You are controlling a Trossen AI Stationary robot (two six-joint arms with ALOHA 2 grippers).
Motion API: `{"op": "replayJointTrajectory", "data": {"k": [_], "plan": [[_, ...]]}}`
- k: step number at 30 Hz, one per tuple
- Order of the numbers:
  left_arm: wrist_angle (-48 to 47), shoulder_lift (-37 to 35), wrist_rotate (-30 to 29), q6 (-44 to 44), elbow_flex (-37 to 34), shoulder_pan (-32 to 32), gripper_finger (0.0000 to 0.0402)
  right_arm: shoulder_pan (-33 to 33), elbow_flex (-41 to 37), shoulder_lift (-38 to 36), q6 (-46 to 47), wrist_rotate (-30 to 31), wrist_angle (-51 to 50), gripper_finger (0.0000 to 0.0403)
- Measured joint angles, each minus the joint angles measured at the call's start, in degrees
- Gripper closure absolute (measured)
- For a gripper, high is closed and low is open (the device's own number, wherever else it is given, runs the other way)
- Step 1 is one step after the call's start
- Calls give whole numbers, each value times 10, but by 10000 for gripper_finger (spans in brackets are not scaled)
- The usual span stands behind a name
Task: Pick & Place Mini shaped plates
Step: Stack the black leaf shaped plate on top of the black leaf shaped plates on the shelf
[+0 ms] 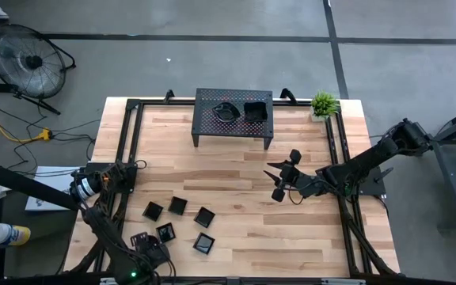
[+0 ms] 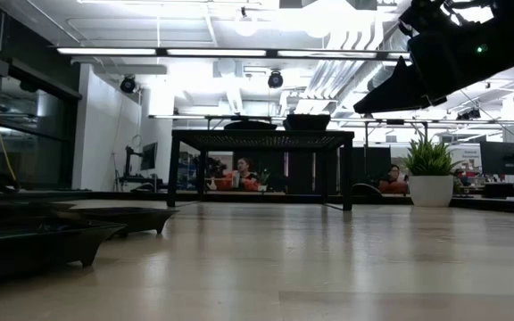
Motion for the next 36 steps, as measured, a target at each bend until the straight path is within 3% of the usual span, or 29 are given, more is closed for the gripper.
{"op": "replayJointTrajectory", "data": {"k": [4,12,17,23,36], "plan": [[-32,0,-18,16,39,0,400,0,0,0,0,0,4,273],[-123,0,-114,55,125,2,401,0,0,0,0,0,4,273],[-162,1,-120,92,162,23,401,0,0,0,0,0,3,273],[-180,1,-124,190,175,78,401,0,0,0,0,0,3,273],[-174,1,-209,430,175,197,401,0,0,0,0,0,2,273]]}}
